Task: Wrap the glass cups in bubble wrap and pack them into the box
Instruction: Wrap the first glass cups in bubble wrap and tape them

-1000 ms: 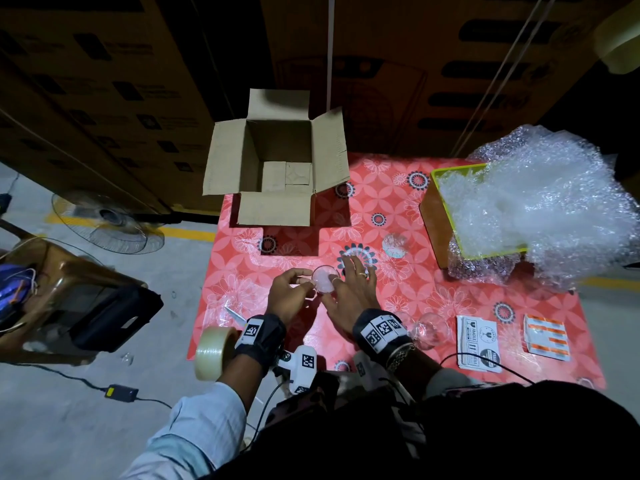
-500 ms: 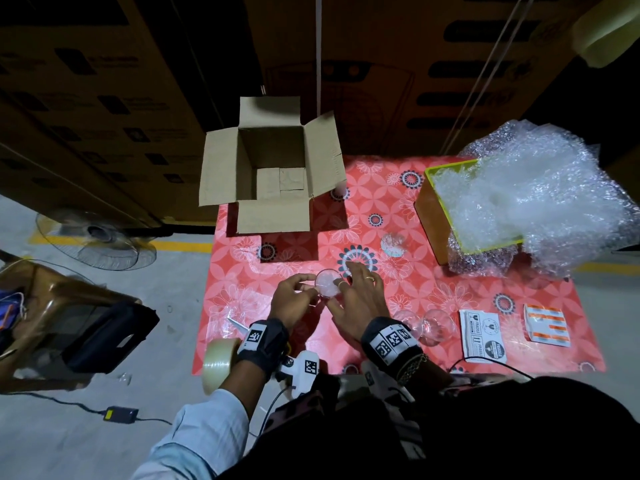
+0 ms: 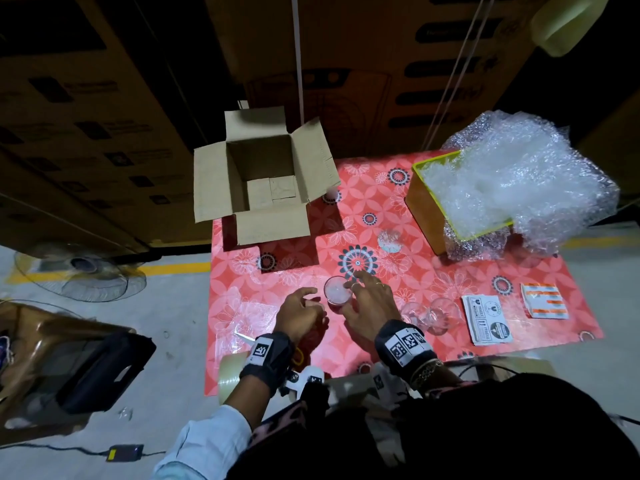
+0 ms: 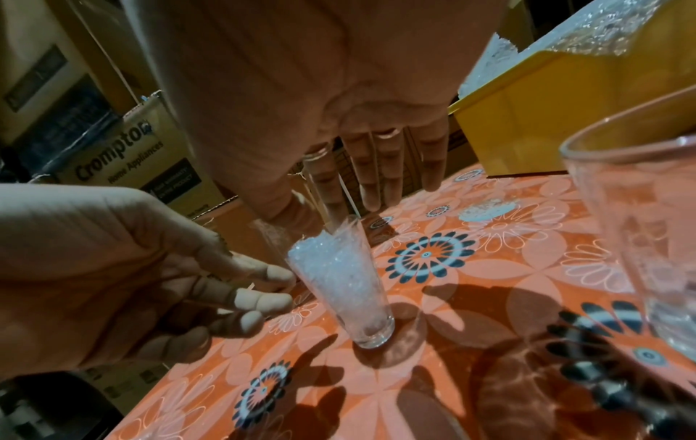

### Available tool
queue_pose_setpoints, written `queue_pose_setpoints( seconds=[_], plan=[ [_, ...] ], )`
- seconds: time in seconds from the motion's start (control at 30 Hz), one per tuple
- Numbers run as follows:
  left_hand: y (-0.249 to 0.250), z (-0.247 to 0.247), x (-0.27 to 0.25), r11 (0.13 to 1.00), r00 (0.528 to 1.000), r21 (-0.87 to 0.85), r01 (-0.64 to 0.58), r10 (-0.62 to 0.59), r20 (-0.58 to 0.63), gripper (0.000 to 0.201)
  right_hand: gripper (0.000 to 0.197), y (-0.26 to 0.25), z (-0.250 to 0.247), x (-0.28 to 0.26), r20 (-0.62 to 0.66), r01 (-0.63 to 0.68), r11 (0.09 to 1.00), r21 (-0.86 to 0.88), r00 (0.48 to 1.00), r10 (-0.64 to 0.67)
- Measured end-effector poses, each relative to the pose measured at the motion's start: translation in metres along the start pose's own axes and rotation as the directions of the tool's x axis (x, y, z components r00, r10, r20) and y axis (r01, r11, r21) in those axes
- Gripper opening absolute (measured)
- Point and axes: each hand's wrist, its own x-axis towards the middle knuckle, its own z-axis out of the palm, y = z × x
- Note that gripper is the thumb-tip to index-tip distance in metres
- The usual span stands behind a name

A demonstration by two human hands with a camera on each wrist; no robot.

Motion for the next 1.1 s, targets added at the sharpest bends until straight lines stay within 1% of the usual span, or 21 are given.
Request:
queue_pose_setpoints(
  seconds=[0.07, 0.13, 0.23, 0.33, 0.43, 0.5, 0.63, 0.77, 0.83, 0.9, 1.03, 1.1],
  plan=[
    [0.0, 0.0, 0.002, 0.999, 0.998, 0.029, -0.043, 0.042, 0.043, 0.06, 0.042, -0.004, 0.004, -0.001, 0.024, -0.009, 1.0, -0.026, 1.0, 0.009],
    [0.002, 0.001, 0.002, 0.995, 0.994, 0.063, -0.082, 0.076, 0.084, 0.06, 0.041, -0.007, 0.01, -0.001, 0.074, -0.018, 0.998, -0.052, 0.997, 0.022],
    [0.003, 0.001, 0.0, 0.988, 0.99, 0.123, -0.096, 0.082, 0.114, 0.058, 0.044, -0.009, 0.015, -0.002, 0.125, -0.048, 0.998, -0.036, 0.991, 0.052],
    [-0.001, -0.003, 0.001, 0.982, 0.991, 0.173, -0.079, 0.059, 0.118, 0.06, 0.046, -0.008, 0.01, -0.005, 0.063, -0.073, 0.997, 0.019, 0.995, 0.072],
    [-0.011, -0.008, 0.003, 0.979, 0.994, 0.196, -0.06, 0.039, 0.106, 0.047, 0.043, -0.007, 0.003, -0.012, -0.013, -0.097, 0.993, 0.063, 0.995, 0.098],
    [-0.012, -0.011, 0.002, 0.975, 0.995, 0.215, -0.048, 0.029, 0.092, 0.044, 0.038, -0.005, 0.001, -0.016, -0.033, -0.101, 0.991, 0.086, 0.994, 0.104],
    [-0.005, -0.014, -0.003, 0.972, 0.995, 0.225, -0.069, 0.05, 0.088, 0.053, 0.038, -0.004, 0.005, -0.021, -0.034, -0.066, 0.993, 0.102, 0.997, 0.07],
    [-0.001, -0.014, -0.003, 0.967, 0.989, 0.225, -0.122, 0.099, 0.109, 0.05, 0.032, -0.009, 0.008, -0.022, -0.006, -0.001, 0.999, 0.049, 1.0, 0.001],
    [0.004, -0.013, -0.004, 0.961, 0.985, 0.238, -0.142, 0.114, 0.126, 0.048, 0.036, -0.011, 0.007, -0.02, 0.037, -0.011, 1.0, -0.002, 0.999, 0.011],
    [0.008, -0.01, -0.004, 0.952, 0.983, 0.264, -0.156, 0.122, 0.14, 0.048, 0.041, -0.009, 0.004, -0.02, 0.064, -0.037, 0.999, -0.016, 0.997, 0.038],
    [0.011, -0.012, -0.002, 0.945, 0.988, 0.294, -0.14, 0.113, 0.107, 0.054, 0.044, -0.003, -0.008, -0.023, 0.025, -0.027, 0.995, 0.098, 0.999, 0.025],
    [0.015, -0.013, -0.006, 0.936, 0.99, 0.322, -0.141, 0.13, 0.054, 0.05, 0.045, 0.003, -0.018, -0.024, 0.006, -0.01, 0.988, 0.157, 1.0, 0.009]
  ],
)
